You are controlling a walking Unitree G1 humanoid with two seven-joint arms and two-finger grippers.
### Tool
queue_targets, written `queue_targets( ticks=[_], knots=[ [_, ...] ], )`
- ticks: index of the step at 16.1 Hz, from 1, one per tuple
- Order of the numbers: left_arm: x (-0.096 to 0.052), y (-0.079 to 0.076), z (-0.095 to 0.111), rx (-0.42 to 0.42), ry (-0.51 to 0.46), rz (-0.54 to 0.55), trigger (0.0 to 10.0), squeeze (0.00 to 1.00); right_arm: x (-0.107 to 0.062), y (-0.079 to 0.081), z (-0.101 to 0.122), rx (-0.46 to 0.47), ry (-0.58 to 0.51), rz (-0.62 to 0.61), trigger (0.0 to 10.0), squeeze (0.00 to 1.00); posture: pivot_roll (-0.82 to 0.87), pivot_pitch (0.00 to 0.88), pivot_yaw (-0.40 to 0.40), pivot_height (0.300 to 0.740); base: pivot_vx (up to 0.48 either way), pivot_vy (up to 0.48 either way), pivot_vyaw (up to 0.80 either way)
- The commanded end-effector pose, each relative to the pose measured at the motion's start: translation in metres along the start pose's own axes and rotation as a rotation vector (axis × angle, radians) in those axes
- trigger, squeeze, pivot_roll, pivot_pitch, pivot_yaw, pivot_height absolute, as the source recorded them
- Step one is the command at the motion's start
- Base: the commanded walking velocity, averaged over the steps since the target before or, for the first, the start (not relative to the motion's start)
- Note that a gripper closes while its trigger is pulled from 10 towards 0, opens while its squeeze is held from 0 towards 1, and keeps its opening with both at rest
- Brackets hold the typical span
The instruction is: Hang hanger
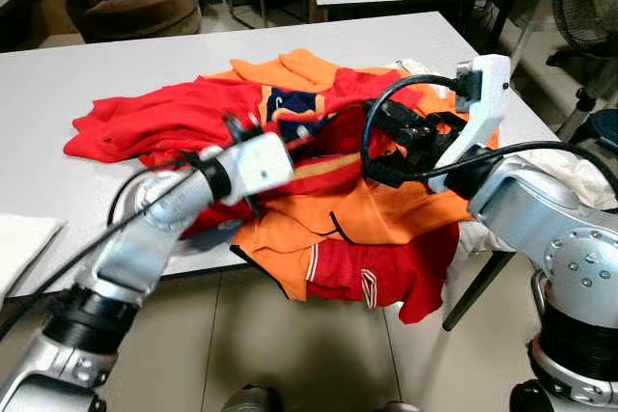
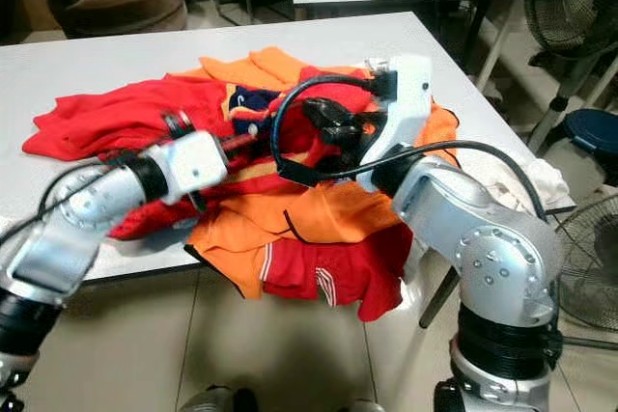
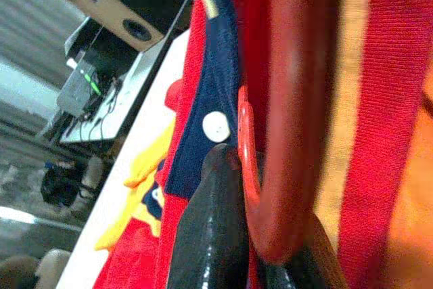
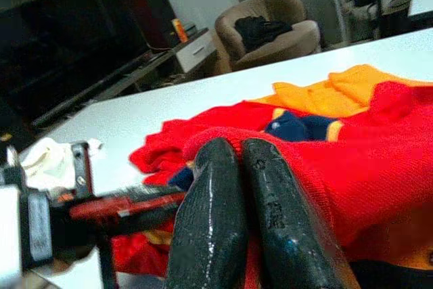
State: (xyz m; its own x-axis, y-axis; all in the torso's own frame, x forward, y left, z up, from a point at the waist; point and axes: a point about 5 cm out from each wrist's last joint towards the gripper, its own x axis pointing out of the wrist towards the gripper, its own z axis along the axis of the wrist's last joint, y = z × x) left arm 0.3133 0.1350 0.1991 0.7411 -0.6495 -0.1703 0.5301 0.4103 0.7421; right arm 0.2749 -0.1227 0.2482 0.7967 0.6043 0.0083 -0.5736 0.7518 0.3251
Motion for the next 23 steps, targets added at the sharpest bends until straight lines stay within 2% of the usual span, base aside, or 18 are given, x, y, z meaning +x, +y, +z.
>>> queue_targets(
  ticks=[1,2,3,7,8,11,13,15,16,17,20,21,23],
  knots=[
    [-0.002,0.011,-0.002,-0.033,0.013,0.023,10.0,0.00,-0.003,0.004,-0.002,-0.052,0.006,0.003,0.0,0.00,-0.21,0.035,0.083,0.740,0.000,0.000,0.00],
    [-0.002,0.011,-0.001,-0.040,0.005,0.013,10.0,0.00,-0.004,0.002,-0.006,-0.086,0.027,-0.014,10.0,0.00,-0.21,0.034,0.086,0.740,0.000,0.000,0.00],
    [-0.001,0.009,0.002,-0.041,-0.007,-0.003,10.0,0.00,-0.005,0.002,-0.008,-0.096,0.033,-0.015,10.0,1.00,-0.21,0.036,0.090,0.740,0.000,0.000,0.00],
    [0.002,-0.006,0.009,-0.047,-0.046,-0.077,10.0,0.00,-0.009,0.001,-0.010,-0.175,0.011,0.033,10.0,1.00,-0.22,0.038,0.092,0.740,0.000,0.000,0.00],
    [0.002,-0.007,0.009,-0.047,-0.048,-0.088,10.0,0.00,-0.013,0.003,-0.010,-0.230,0.013,0.075,10.0,1.00,-0.22,0.038,0.091,0.740,0.000,0.000,0.00],
    [0.002,-0.005,0.006,-0.048,-0.038,-0.091,10.0,0.00,-0.022,0.009,-0.005,-0.299,0.017,0.149,10.0,1.00,-0.22,0.036,0.091,0.740,0.000,0.000,0.00],
    [0.004,0.001,0.007,-0.050,-0.040,-0.082,10.0,0.00,-0.030,0.006,0.011,-0.400,-0.020,0.139,10.0,1.00,-0.22,0.032,0.092,0.740,0.000,0.000,0.00],
    [0.005,0.006,0.011,-0.078,-0.056,-0.081,10.0,0.00,-0.037,0.003,0.025,-0.459,-0.068,0.098,10.0,1.00,-0.22,0.033,0.091,0.740,0.000,0.000,0.00],
    [0.006,0.009,0.012,-0.087,-0.059,-0.090,10.0,0.00,-0.041,0.004,0.031,-0.474,-0.089,0.092,10.0,0.78,-0.22,0.032,0.095,0.740,0.000,0.000,0.00],
    [0.006,0.013,0.014,-0.094,-0.059,-0.106,10.0,0.00,-0.043,0.004,0.033,-0.475,-0.097,0.093,10.0,0.00,-0.22,0.032,0.096,0.740,0.000,0.000,0.00],
    [0.009,0.024,0.017,-0.099,-0.041,-0.120,10.0,0.00,-0.047,0.008,0.016,-0.508,-0.025,0.124,10.0,0.00,-0.22,0.033,0.104,0.740,0.000,0.000,0.00],
    [0.010,0.029,0.023,-0.106,-0.057,-0.139,10.0,0.00,-0.045,0.009,0.005,-0.553,0.006,0.140,10.0,0.00,-0.23,0.031,0.109,0.740,0.000,0.000,0.00],
    [0.009,0.025,0.033,-0.050,-0.094,-0.259,10.0,0.00,-0.040,0.003,0.001,-0.617,-0.002,0.174,10.0,0.00,-0.22,0.029,0.107,0.740,0.000,0.000,0.00]
  ],
)
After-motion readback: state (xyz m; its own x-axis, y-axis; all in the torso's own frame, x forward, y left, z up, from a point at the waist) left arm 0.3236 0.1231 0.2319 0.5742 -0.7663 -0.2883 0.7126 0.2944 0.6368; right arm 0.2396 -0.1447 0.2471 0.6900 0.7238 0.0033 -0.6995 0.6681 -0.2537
